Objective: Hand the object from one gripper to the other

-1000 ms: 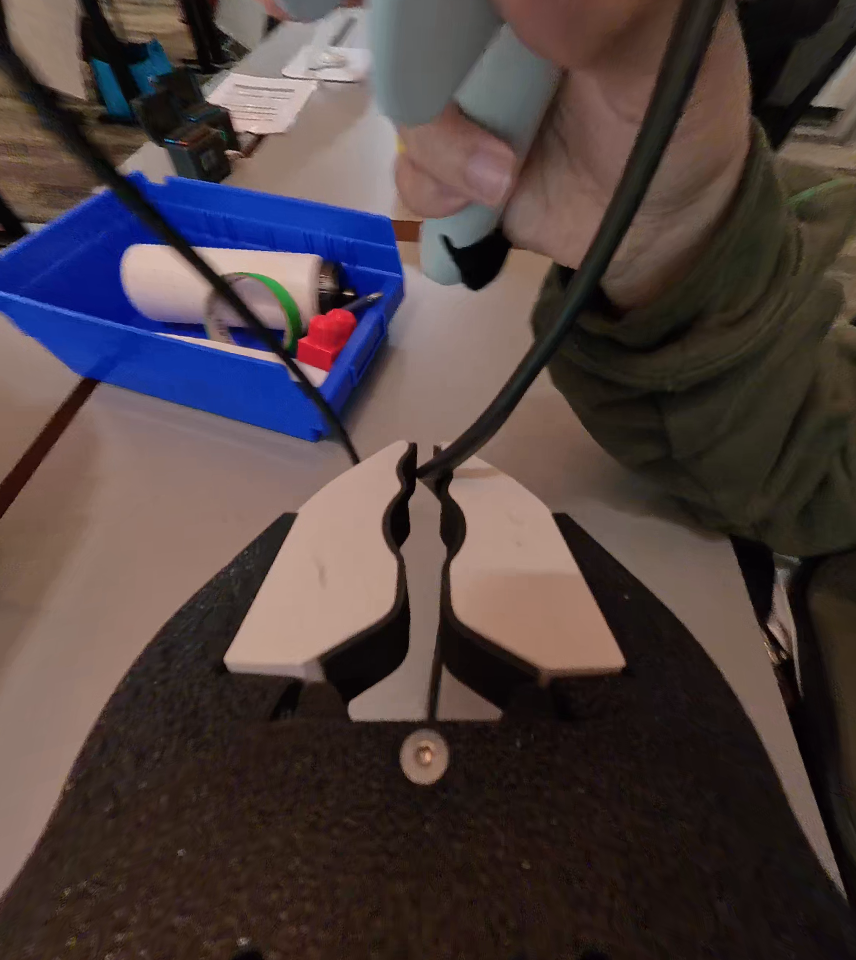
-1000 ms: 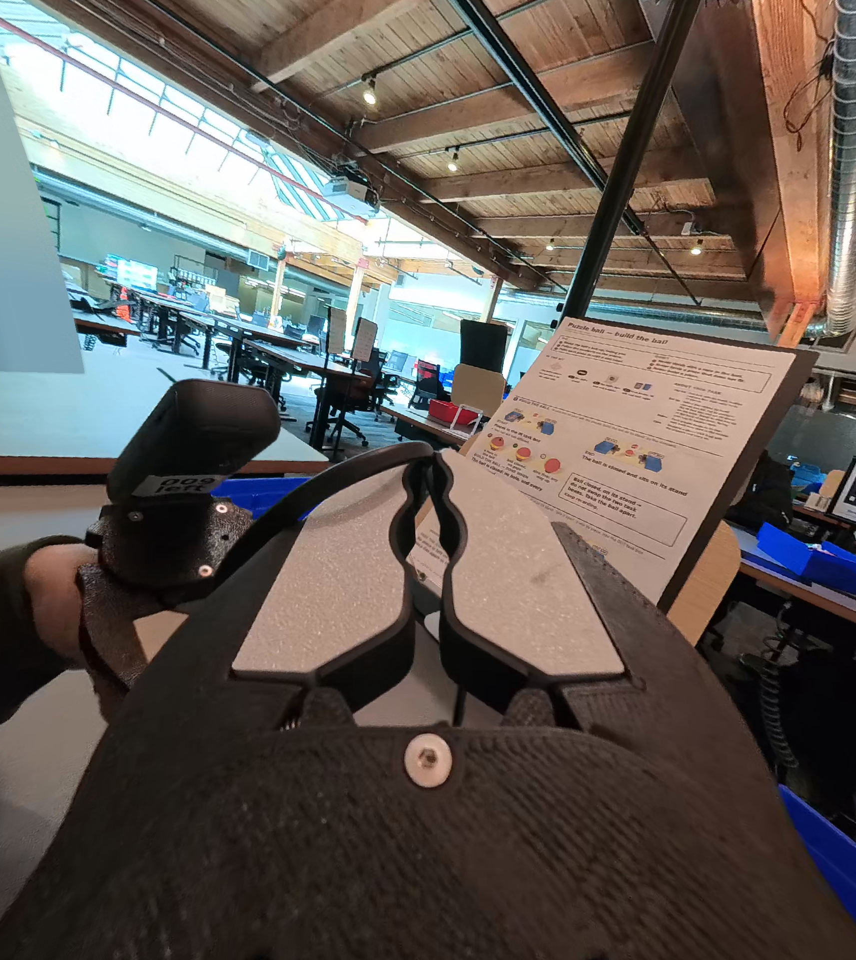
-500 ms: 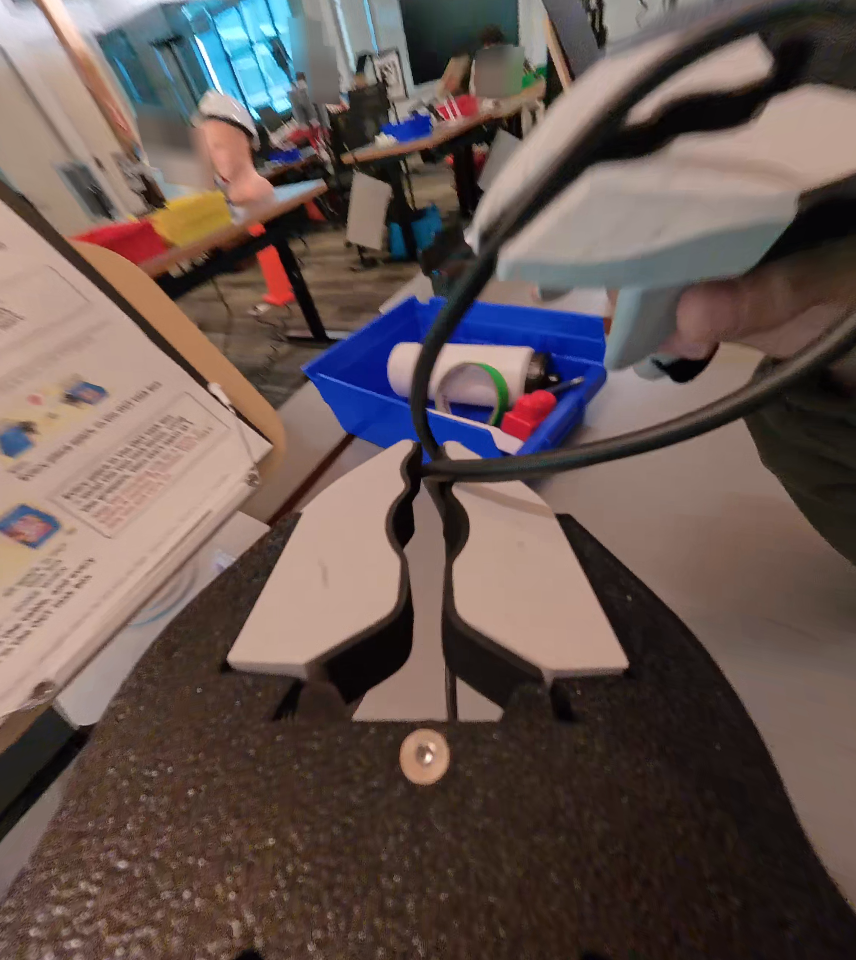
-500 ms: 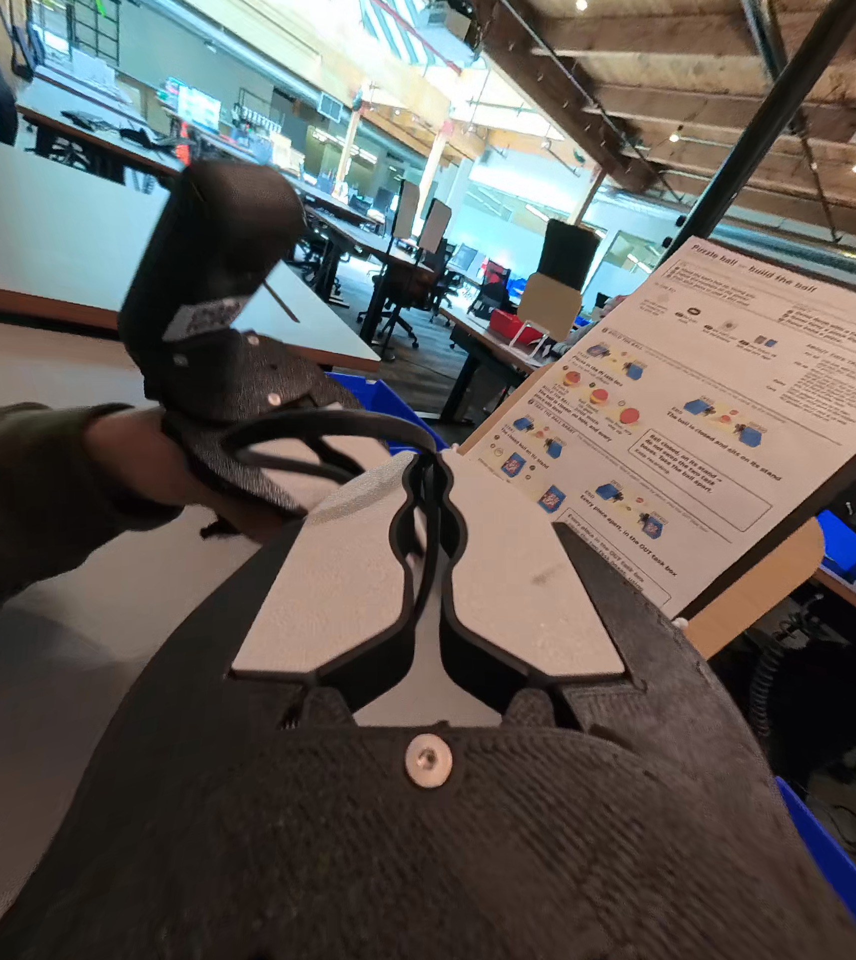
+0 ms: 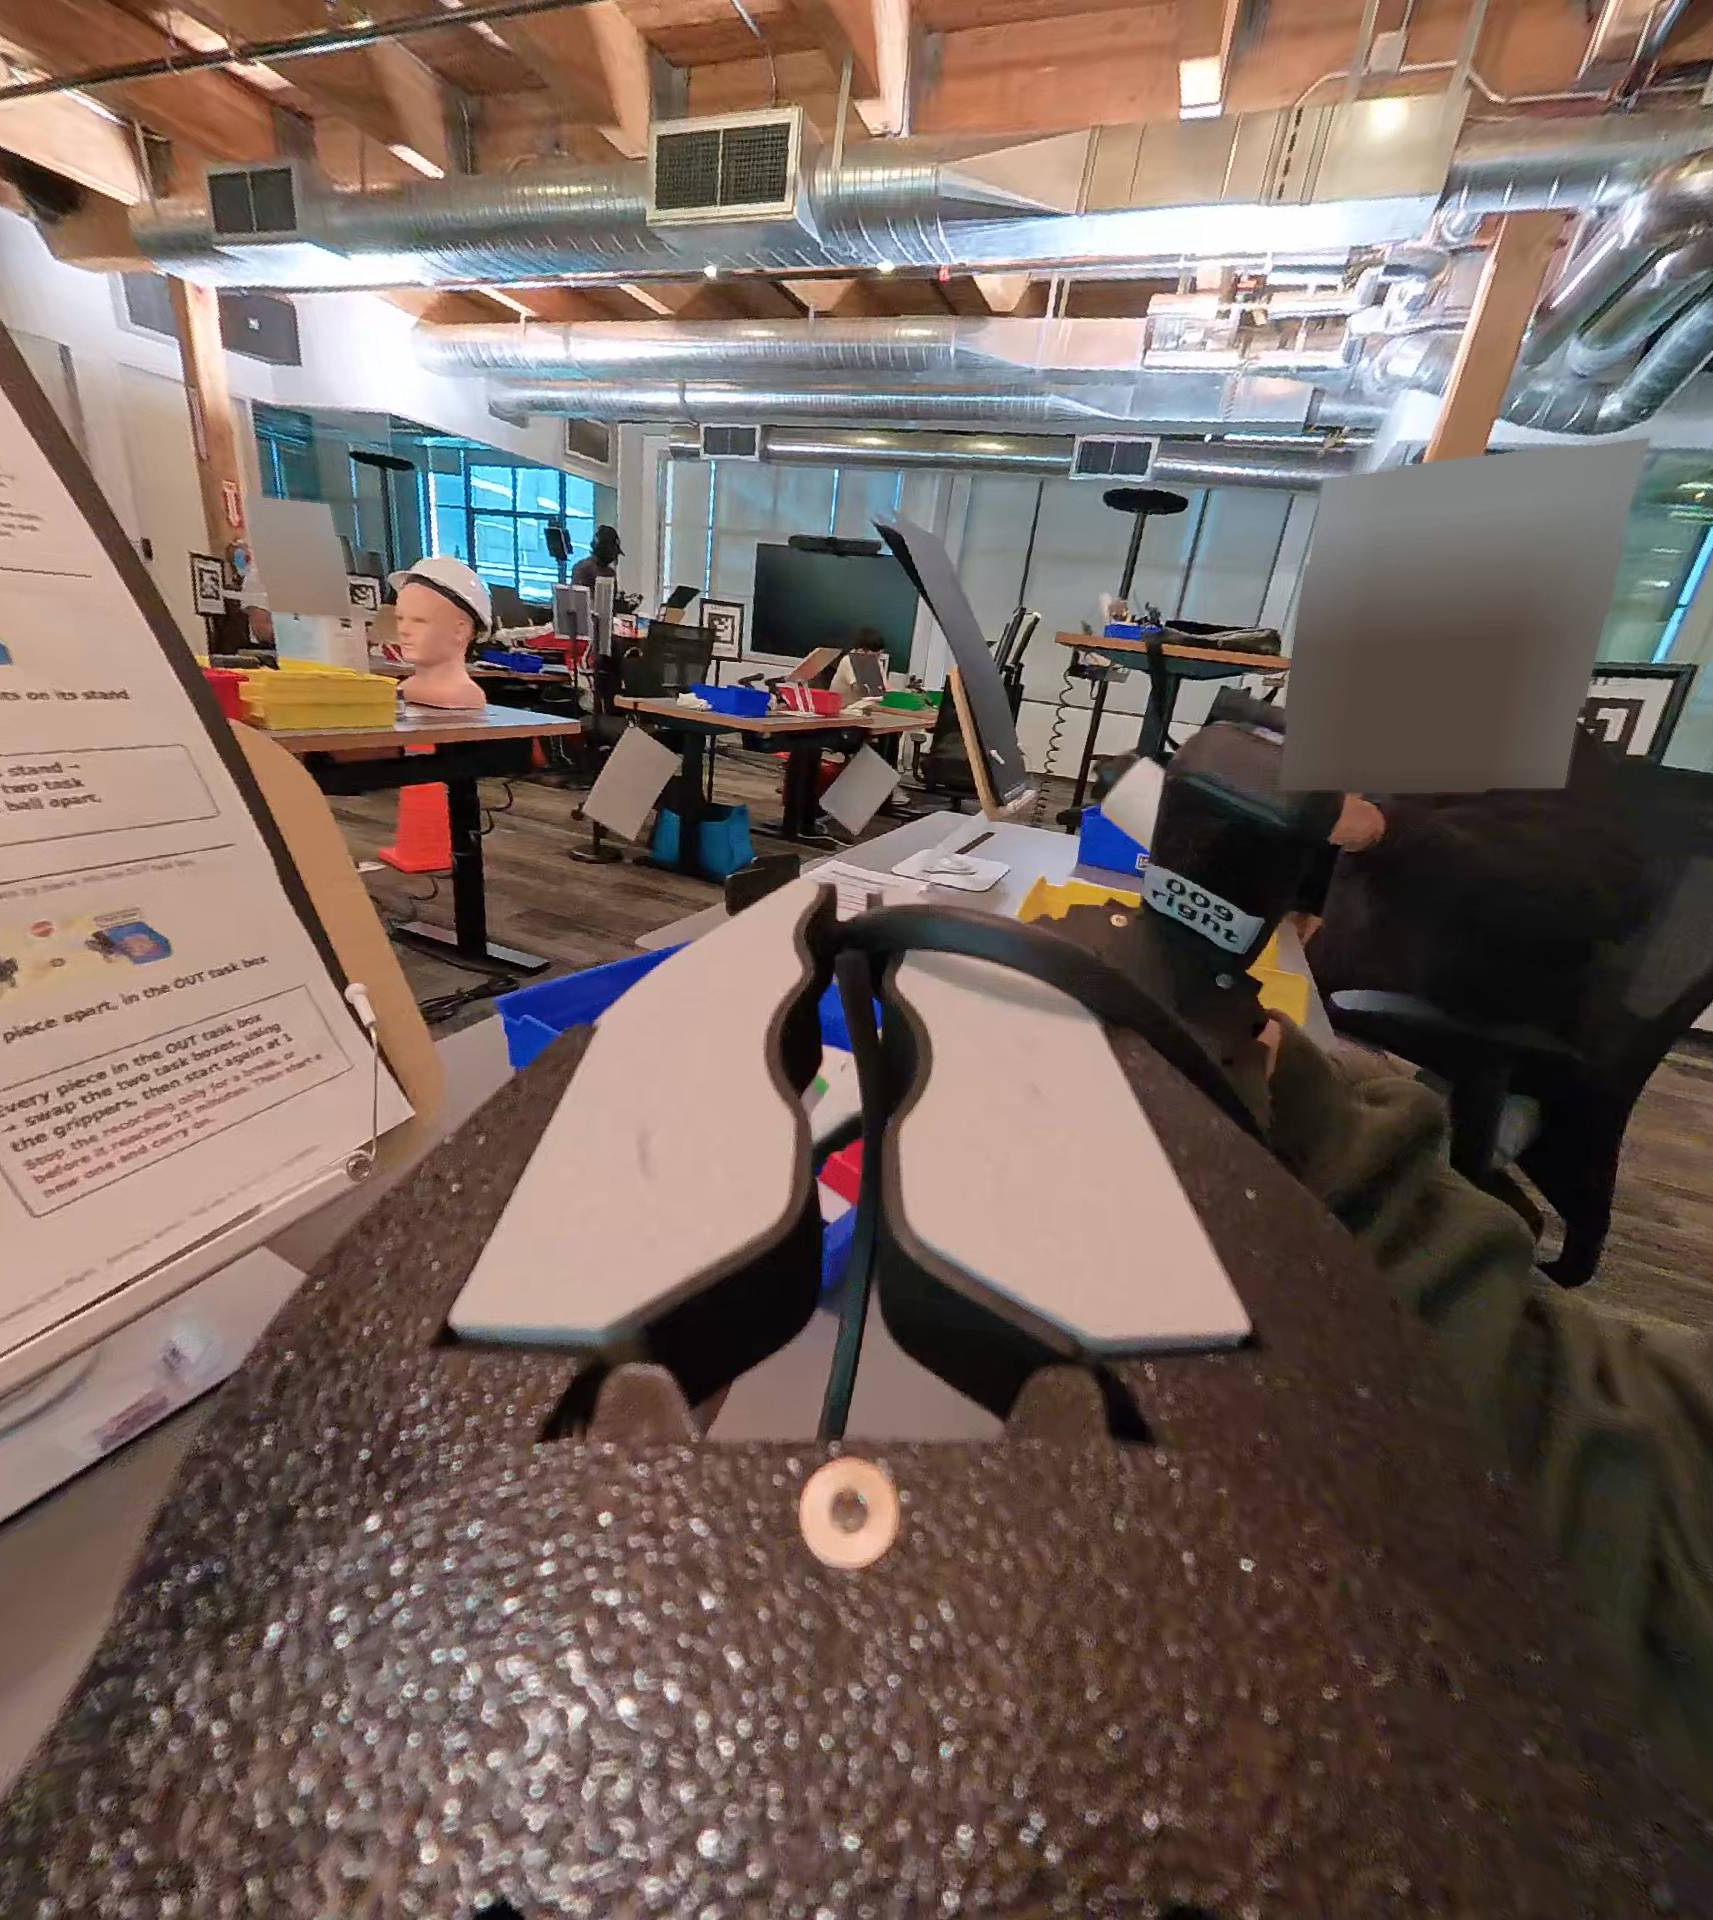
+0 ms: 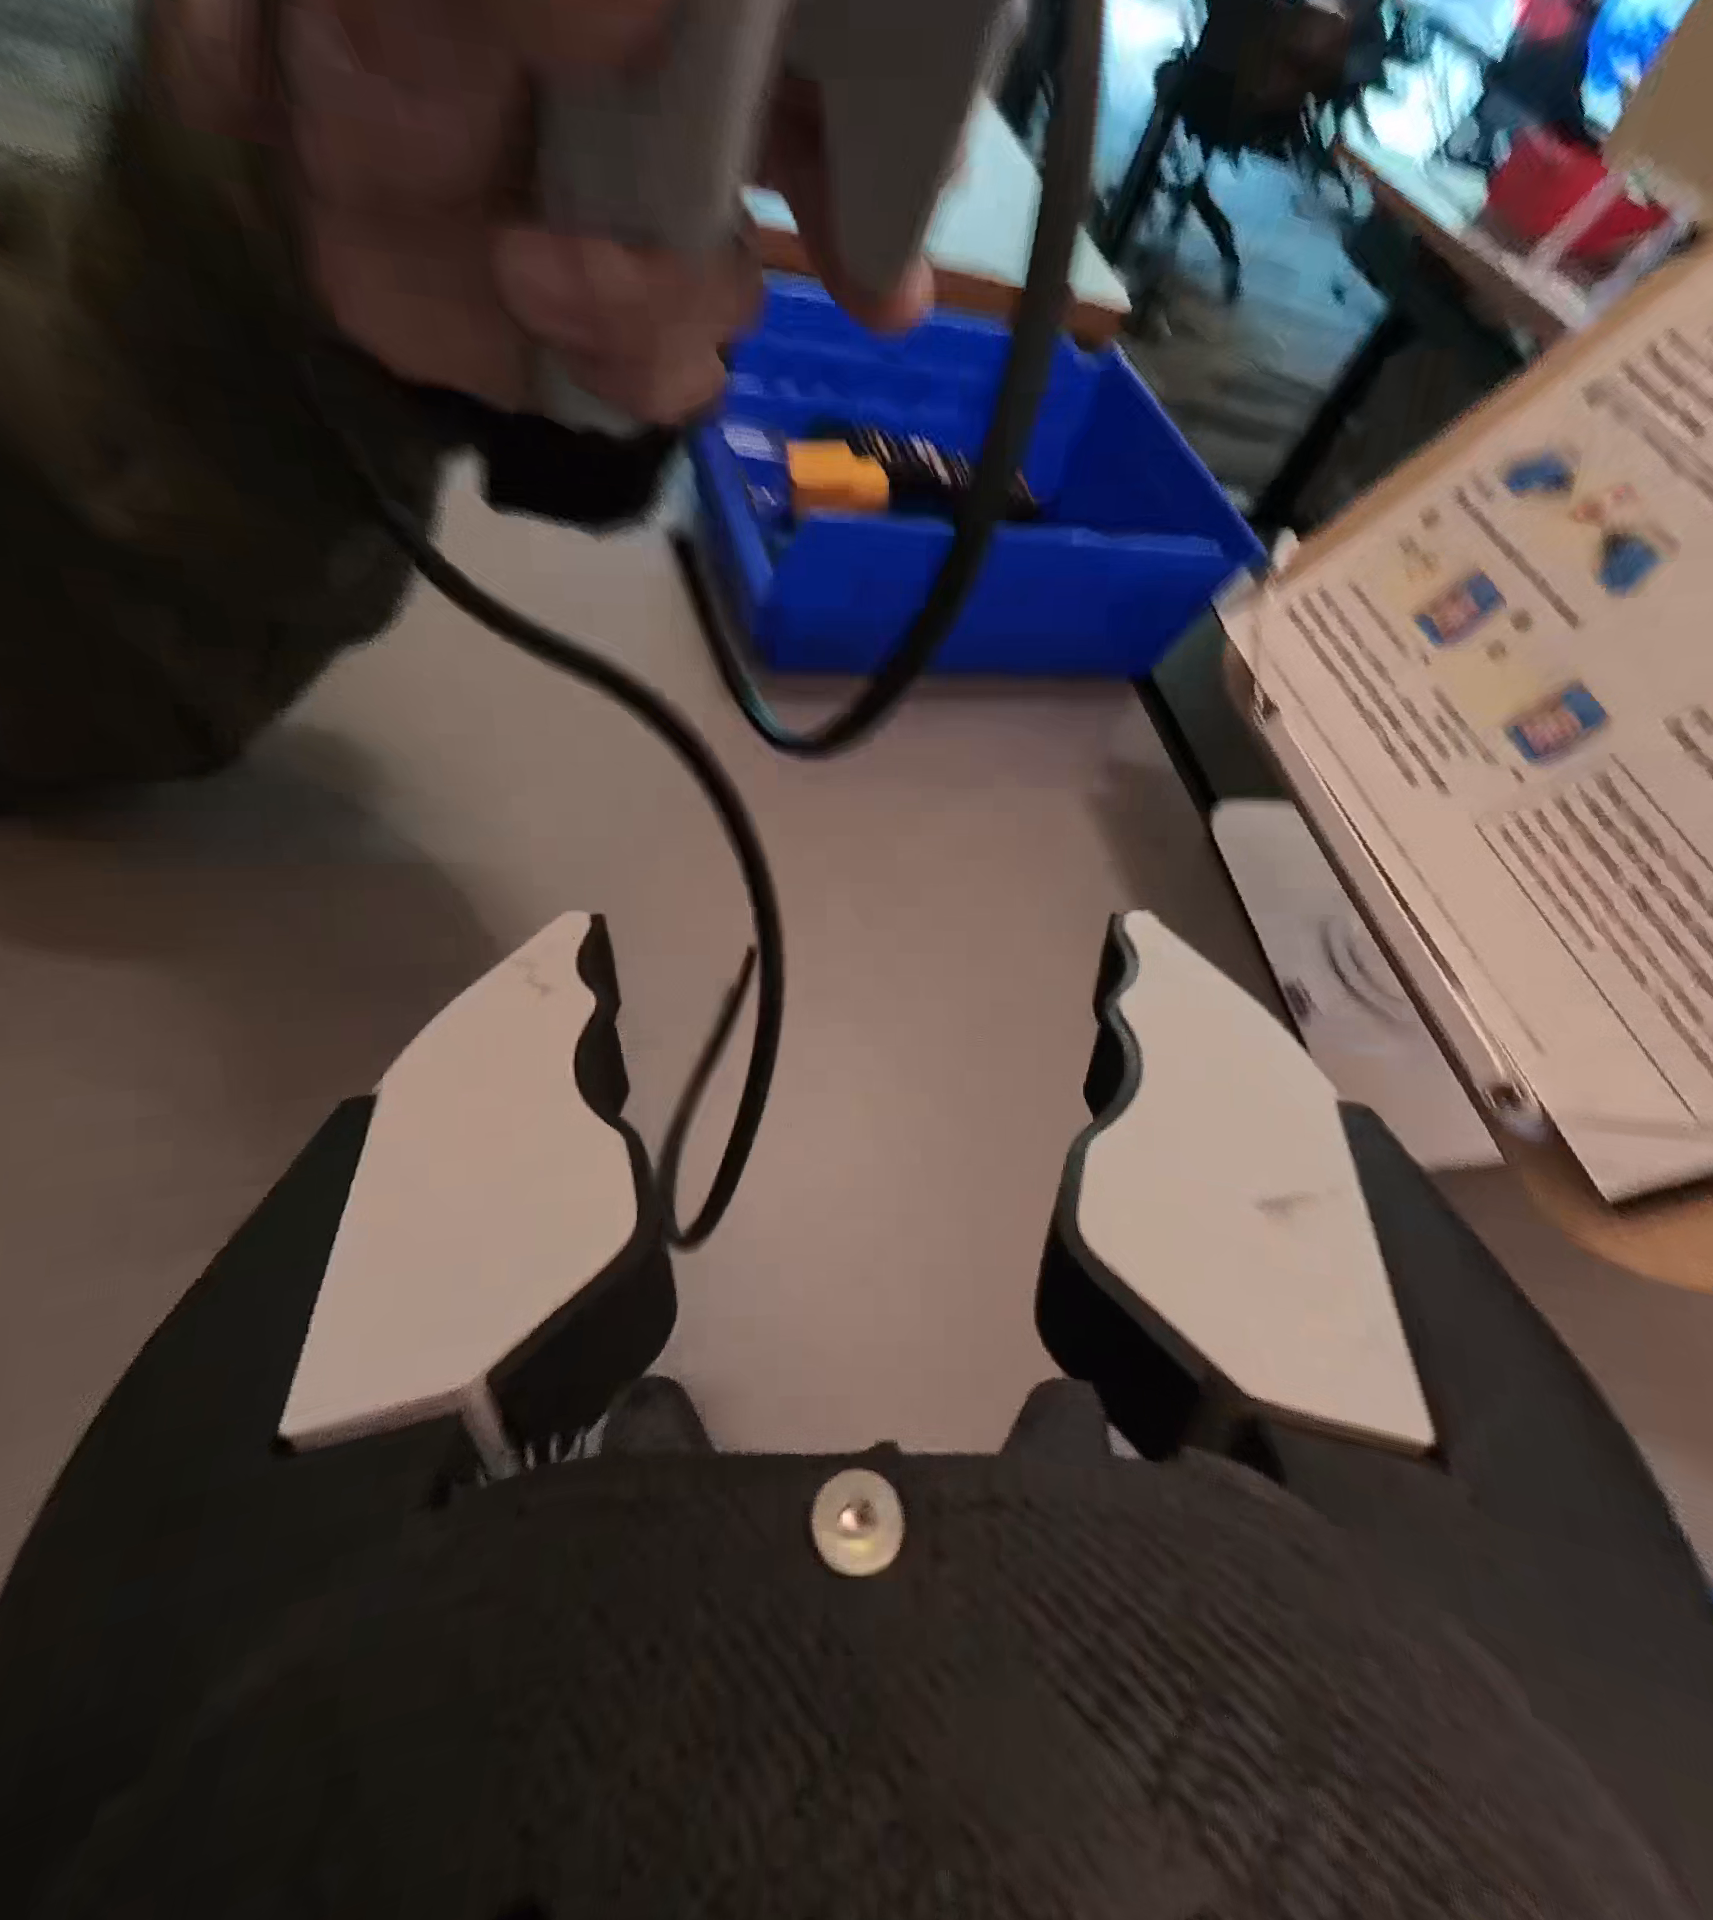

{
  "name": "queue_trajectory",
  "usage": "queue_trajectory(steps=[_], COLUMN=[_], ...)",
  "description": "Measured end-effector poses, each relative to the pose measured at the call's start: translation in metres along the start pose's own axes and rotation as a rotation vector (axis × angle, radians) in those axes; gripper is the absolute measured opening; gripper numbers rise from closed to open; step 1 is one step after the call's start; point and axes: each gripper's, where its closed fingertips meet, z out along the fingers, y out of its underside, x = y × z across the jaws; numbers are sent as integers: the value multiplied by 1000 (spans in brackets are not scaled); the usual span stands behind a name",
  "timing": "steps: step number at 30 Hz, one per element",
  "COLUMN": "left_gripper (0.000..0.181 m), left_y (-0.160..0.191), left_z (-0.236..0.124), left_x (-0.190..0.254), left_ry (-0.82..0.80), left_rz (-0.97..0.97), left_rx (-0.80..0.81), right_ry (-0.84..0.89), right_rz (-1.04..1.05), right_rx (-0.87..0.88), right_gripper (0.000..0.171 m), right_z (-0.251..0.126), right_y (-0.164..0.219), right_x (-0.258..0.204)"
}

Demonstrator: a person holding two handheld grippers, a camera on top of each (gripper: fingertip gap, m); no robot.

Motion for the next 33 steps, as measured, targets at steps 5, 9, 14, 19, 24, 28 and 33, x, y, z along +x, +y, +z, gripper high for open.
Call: queue_trajectory(steps=[5,9,14,19,24,28,33], left_gripper=[5,5,5,6,27,50,71], left_y=[-3,-2,1,21,26,25,28], left_z=[0,0,-4,5,5,3,-3], left_x=[9,9,-9,-12,-8,-4,-6], left_ry=[25,18,-74,-26,94,181,175], left_rz=[15,26,78,14,-97,-152,-13], left_rx=[6,-2,-27,-78,-60,-37,-46], right_ry=[-18,-87,-91,-226,-80,6,170], right_rz=[96,138,155,174,284,332,398], right_rx=[195,256,336,434,617,688,829], right_gripper=[70,6,5,5,5,6,6], right_z=[8,16,-6,-20,-48,-62,-99], right_y=[-33,-45,-57,-73,-94,-96,-94], right_x=[3,-3,1,-16,16,33,62])
